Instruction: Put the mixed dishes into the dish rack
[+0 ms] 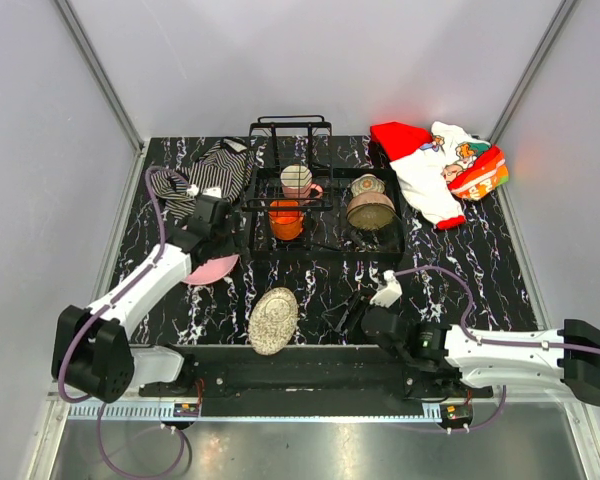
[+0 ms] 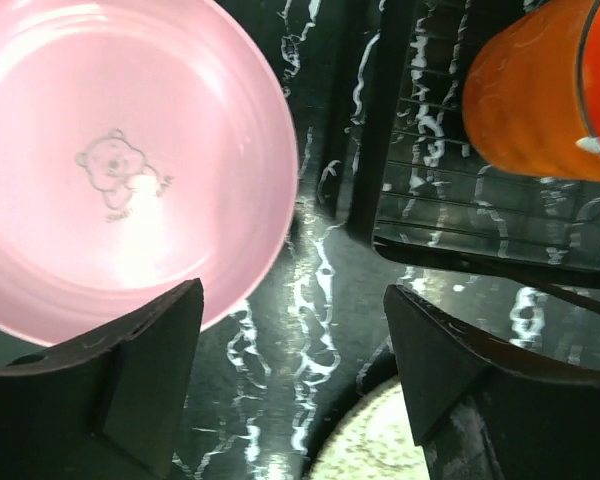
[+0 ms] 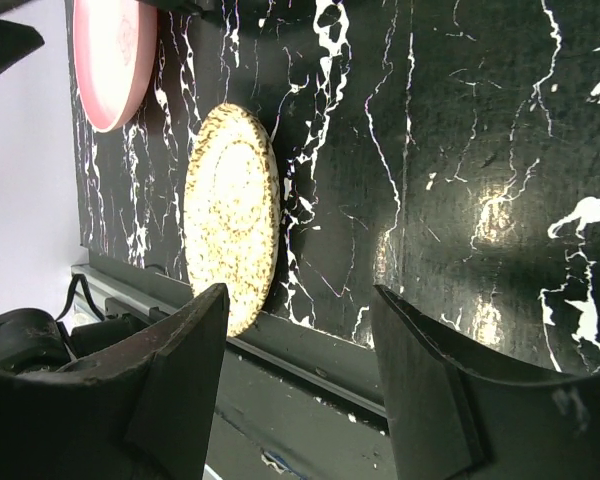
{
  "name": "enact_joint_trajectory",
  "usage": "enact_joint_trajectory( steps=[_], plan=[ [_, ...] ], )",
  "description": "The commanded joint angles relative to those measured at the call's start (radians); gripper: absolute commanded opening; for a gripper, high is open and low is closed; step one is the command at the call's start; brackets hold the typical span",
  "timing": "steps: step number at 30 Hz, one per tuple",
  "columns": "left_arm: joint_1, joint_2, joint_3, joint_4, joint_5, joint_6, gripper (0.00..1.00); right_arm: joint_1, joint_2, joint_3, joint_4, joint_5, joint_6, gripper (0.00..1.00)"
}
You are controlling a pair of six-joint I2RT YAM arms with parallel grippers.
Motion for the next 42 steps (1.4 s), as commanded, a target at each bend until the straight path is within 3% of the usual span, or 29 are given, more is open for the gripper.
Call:
enact_joint_trajectory(
  steps=[1, 9, 18, 28, 31, 36, 42],
  plan=[
    [-0.056, 0.036, 0.046, -0.091, -0.184, 0.102, 0.77, 0.007, -0.034, -0.012, -0.003, 0.056, 0.02, 0.64],
    [-0.088, 0.058, -0.055, -0.001, -0.264, 0.033, 0.77, 0.006, -0.05, -0.013, -0.003, 0.053, 0.013, 0.64],
    [-0.091, 0.159, -0.045, 0.047, -0.294, 0.001, 0.77, 0.006, -0.066, -0.02, -0.012, 0.057, 0.016, 0.64],
    [-0.084, 0.037, -0.124, 0.077, -0.345, -0.142, 0.79, 0.007, -0.104, -0.045, -0.027, 0.066, 0.028, 0.64],
    [-0.032, -0.049, -0.167, 0.062, -0.341, -0.249, 0.83, 0.007, -0.112, -0.046, -0.035, 0.066, 0.031, 0.63],
    [0.189, -0.215, -0.252, 0.056, -0.253, -0.34, 0.83, 0.006, -0.118, -0.046, -0.044, 0.065, 0.031, 0.63],
    [0.235, -0.261, -0.236, -0.097, -0.388, -0.499, 0.82, 0.006, -0.112, -0.045, -0.044, 0.066, 0.026, 0.63]
  ],
)
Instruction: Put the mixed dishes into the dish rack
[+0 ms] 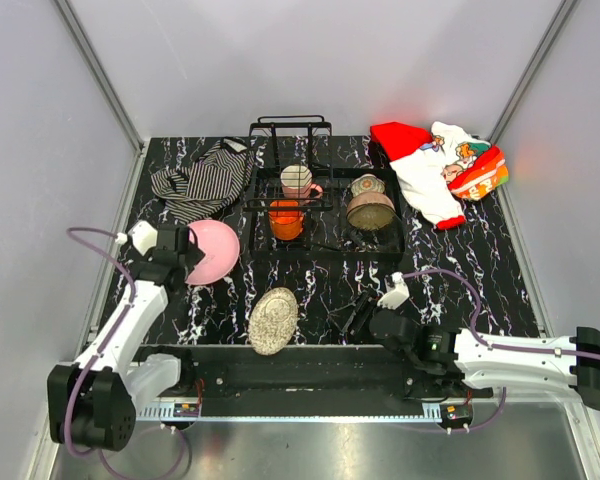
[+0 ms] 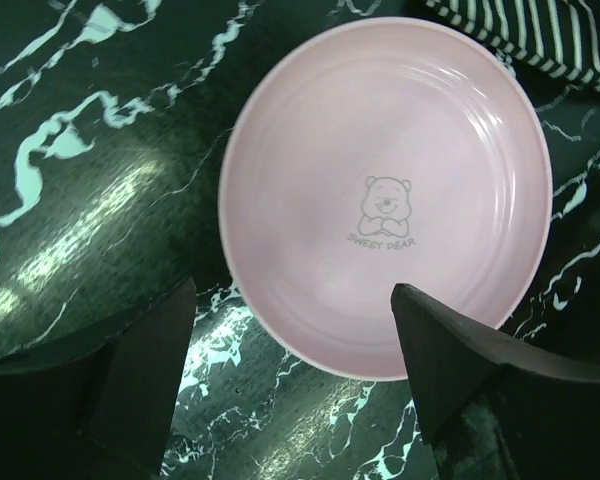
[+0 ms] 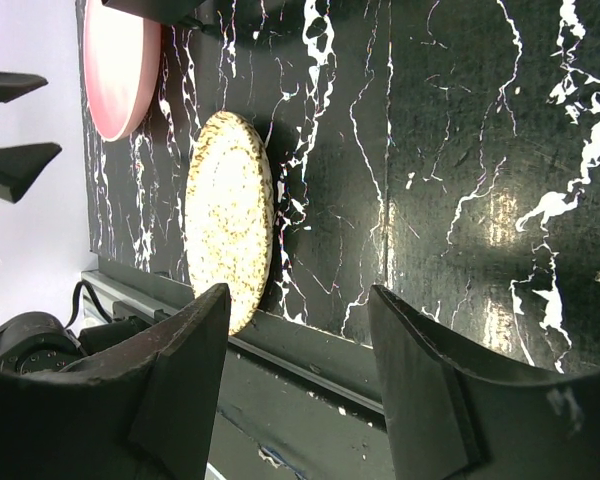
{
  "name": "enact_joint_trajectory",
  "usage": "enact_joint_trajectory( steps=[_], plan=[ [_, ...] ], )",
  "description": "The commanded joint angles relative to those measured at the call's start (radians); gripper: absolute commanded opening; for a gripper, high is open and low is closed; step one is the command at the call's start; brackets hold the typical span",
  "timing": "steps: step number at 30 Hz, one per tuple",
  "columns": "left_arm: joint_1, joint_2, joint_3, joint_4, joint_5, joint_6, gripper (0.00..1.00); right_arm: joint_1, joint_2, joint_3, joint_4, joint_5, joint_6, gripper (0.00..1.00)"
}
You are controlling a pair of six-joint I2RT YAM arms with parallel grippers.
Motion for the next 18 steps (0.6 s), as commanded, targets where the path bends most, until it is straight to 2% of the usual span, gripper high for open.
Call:
enact_joint_trajectory(
  steps=[1, 7, 14, 18],
  plan=[
    [0.016, 0.0, 0.006, -0.076, -0.09, -0.157, 0.81, 0.007, -0.002, 0.002, 0.003, 0.048, 0.011, 0.63],
    [0.062, 0.152, 0.003, -0.035, -0.018, -0.182, 0.72, 0.006, -0.014, 0.0, 0.005, 0.054, 0.009, 0.63],
    [0.123, 0.188, -0.071, 0.082, 0.027, -0.182, 0.65, 0.006, -0.046, -0.006, -0.007, 0.067, 0.003, 0.63],
    [0.166, 0.229, -0.088, 0.142, 0.048, -0.18, 0.56, 0.006, -0.057, -0.01, -0.01, 0.074, -0.001, 0.63]
  ],
)
